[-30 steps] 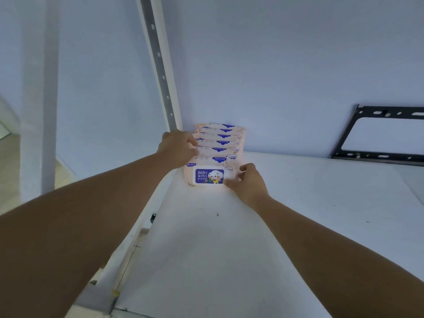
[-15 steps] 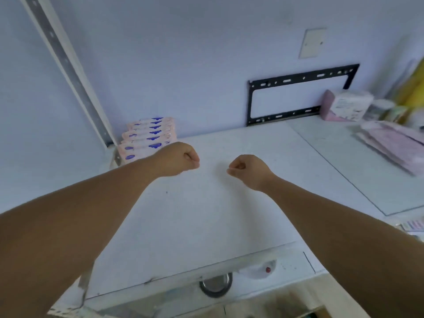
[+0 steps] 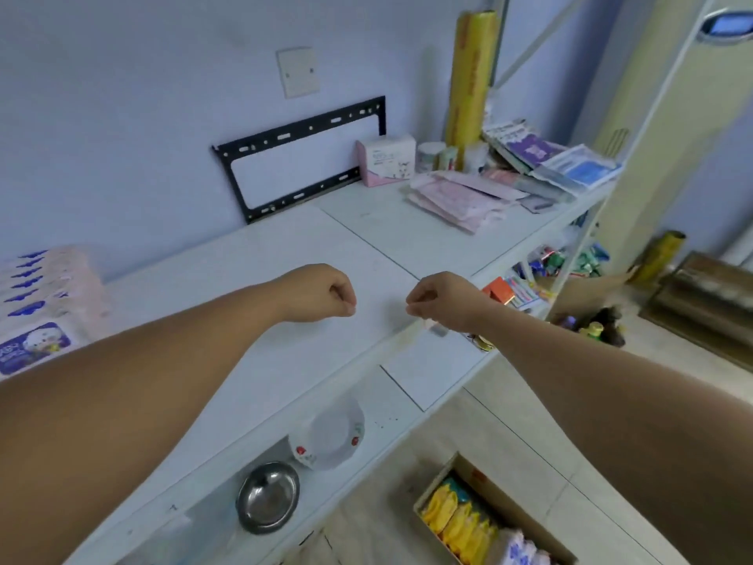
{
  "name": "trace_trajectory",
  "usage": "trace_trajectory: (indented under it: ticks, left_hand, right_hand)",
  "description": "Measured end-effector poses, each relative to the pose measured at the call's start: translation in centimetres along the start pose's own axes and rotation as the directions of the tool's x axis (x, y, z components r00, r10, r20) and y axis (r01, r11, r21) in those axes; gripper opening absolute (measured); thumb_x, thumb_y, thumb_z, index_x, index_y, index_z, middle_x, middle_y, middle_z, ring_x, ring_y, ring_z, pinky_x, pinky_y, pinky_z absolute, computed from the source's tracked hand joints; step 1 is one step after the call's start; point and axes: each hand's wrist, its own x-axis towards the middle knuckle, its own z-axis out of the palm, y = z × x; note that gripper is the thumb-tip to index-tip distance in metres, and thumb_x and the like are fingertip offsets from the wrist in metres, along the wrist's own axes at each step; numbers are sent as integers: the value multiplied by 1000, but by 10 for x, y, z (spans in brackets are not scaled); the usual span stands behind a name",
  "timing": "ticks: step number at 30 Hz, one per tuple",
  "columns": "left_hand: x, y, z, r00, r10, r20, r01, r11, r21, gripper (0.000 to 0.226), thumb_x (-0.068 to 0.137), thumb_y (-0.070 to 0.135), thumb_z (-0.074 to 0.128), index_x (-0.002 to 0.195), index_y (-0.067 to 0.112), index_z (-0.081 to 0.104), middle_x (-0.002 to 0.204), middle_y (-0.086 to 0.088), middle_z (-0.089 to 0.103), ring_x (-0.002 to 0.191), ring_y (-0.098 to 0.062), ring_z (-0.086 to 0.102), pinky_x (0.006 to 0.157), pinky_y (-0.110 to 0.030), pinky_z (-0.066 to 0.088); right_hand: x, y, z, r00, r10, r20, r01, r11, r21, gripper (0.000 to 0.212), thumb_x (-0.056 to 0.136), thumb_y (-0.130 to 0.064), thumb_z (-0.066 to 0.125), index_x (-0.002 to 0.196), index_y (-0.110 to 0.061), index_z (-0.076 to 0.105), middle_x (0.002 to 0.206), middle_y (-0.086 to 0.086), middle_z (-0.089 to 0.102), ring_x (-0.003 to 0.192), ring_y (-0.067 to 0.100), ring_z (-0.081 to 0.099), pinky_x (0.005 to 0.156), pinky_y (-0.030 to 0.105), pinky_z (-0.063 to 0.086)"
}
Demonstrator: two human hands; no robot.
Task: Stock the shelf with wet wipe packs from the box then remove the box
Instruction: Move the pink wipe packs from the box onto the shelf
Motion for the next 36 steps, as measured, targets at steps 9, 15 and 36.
trace_trajectory:
  ticks: [9,15,36]
  left_hand:
    - [58,146,102,985,59,163,-61,998,5,13,83,38,74,93,32,73,92,13,70,87,-7,67,76,-24,53]
    - [64,177,174,951,43,307,-53,998,26,15,87,37,71,99,28,72,93,12,67,86,-8,64,67,-24,50]
    - [117,84,561,620,-1,785,-56,997,46,13,91,37,64,103,33,69,107,10,67,102,-13,62,85,-30,52]
  right_hand:
    - [-83,163,-80,986,161,36,-155,979,-136,19,91,-29,73,100,-12,75,91,-3,68,86,20,64,71,29,51]
    - [-114,244,-69,947,297,120,-269,941,-203,24,86,-37,76,103,-20,75,105,-5,71,97,17,66,89,36,56]
    - [-172,508,163,619,662,422,-571,748,-338,22,86,-30,70,108,-24,72,102,-2,66,98,23,63,76,29,48]
